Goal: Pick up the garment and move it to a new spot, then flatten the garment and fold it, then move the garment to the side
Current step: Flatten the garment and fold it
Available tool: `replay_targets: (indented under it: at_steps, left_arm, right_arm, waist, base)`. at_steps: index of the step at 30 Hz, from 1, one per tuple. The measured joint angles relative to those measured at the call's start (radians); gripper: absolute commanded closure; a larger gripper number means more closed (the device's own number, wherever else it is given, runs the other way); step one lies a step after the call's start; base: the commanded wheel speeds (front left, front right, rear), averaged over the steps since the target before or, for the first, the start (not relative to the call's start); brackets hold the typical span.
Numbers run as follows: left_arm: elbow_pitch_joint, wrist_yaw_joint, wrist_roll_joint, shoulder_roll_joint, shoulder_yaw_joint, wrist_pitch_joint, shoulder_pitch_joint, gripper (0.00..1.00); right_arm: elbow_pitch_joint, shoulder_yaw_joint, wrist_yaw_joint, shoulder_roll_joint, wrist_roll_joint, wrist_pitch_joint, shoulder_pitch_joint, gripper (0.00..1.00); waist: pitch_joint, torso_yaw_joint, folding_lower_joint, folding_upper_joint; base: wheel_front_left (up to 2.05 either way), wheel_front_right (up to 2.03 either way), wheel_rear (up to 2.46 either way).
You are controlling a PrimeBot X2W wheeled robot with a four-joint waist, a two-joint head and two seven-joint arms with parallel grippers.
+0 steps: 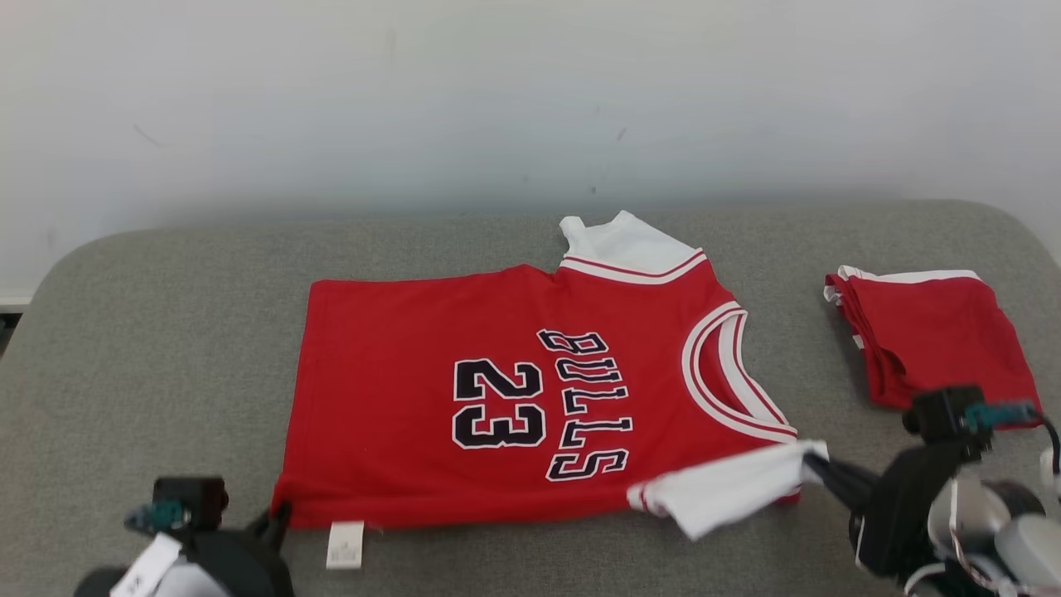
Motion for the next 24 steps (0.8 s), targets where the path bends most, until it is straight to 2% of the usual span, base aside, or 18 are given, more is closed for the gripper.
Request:
replay_targets:
  at_steps: [6, 13, 24]
  left_arm:
    - [0.033, -0.018, 0.001, 0.023, -0.015, 0.074, -0.168, 1.00]
    - [0.110, -0.026, -0.007, 0.025, -0.030, 0.139, -0.260, 1.00]
    - [0.246, -0.035, -0.026, 0.005, -0.040, 0.193, -0.436, 1.00]
  right_arm:
    - [0.084, 0.041, 0.009, 0.006, -0.023, 0.100, -0.215, 1.00]
    - [0.223, 0.076, 0.023, 0.044, -0.023, 0.181, -0.347, 1.00]
    - [0.425, 0.114, 0.046, 0.116, -0.049, 0.224, -0.546, 1.00]
  waist:
    - [0.027, 0.001, 0.0001, 0.0000]
    - [0.066, 0.001, 0.0001, 0.0001]
    - [0.138, 0.000, 0.0001, 0.0001]
  base:
    - [0.00, 0.00, 0.00]
    - [0.00, 0.00, 0.00]
    - [0.00, 0.00, 0.00]
